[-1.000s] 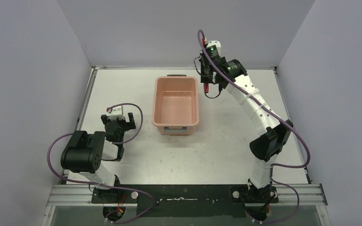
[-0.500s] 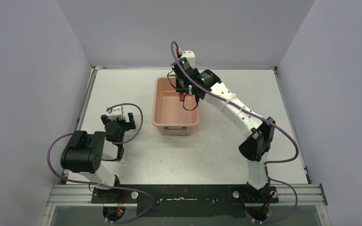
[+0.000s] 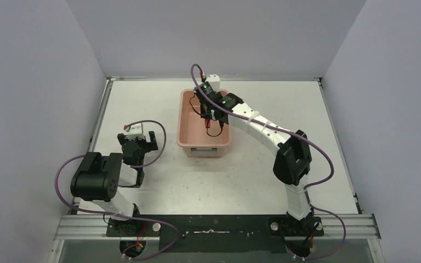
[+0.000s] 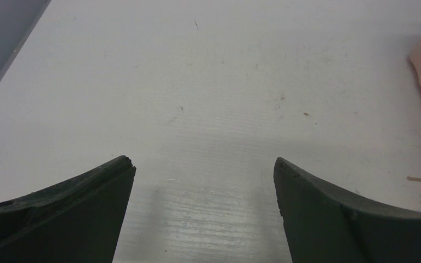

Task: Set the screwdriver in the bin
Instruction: Place the screwdriver in the bin.

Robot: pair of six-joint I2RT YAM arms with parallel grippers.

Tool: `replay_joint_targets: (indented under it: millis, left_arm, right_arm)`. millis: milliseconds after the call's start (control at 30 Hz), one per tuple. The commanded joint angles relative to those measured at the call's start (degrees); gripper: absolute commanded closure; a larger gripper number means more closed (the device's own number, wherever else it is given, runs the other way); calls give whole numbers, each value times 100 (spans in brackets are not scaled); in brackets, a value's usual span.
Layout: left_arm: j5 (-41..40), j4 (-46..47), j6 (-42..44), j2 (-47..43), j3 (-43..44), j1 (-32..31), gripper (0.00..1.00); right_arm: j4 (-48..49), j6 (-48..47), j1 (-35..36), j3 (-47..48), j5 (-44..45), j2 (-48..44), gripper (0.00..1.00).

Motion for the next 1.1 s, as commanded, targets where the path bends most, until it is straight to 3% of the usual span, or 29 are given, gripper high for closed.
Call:
replay_joint_targets:
  millis: [0, 733, 833, 900, 1067]
  left_arm:
    - [-4, 136, 40, -22, 131, -12, 3]
    - [-4, 143, 47, -17, 131, -12, 3]
    - [-4, 140, 44, -23, 131, -12, 3]
    - [-4, 143, 45, -16, 131, -12, 3]
    - [-4, 143, 46, -23, 131, -12, 3]
  right_arm:
    - [545, 105, -26, -250, 15, 229, 100]
    - [1076, 362, -258, -1019, -600, 1229, 99]
    - [1082, 371, -259, -1020, -650, 1270, 91]
    - [1076, 365, -263, -1010, -679, 1256, 77]
    - [1036, 320, -259, -914, -754, 1192, 53]
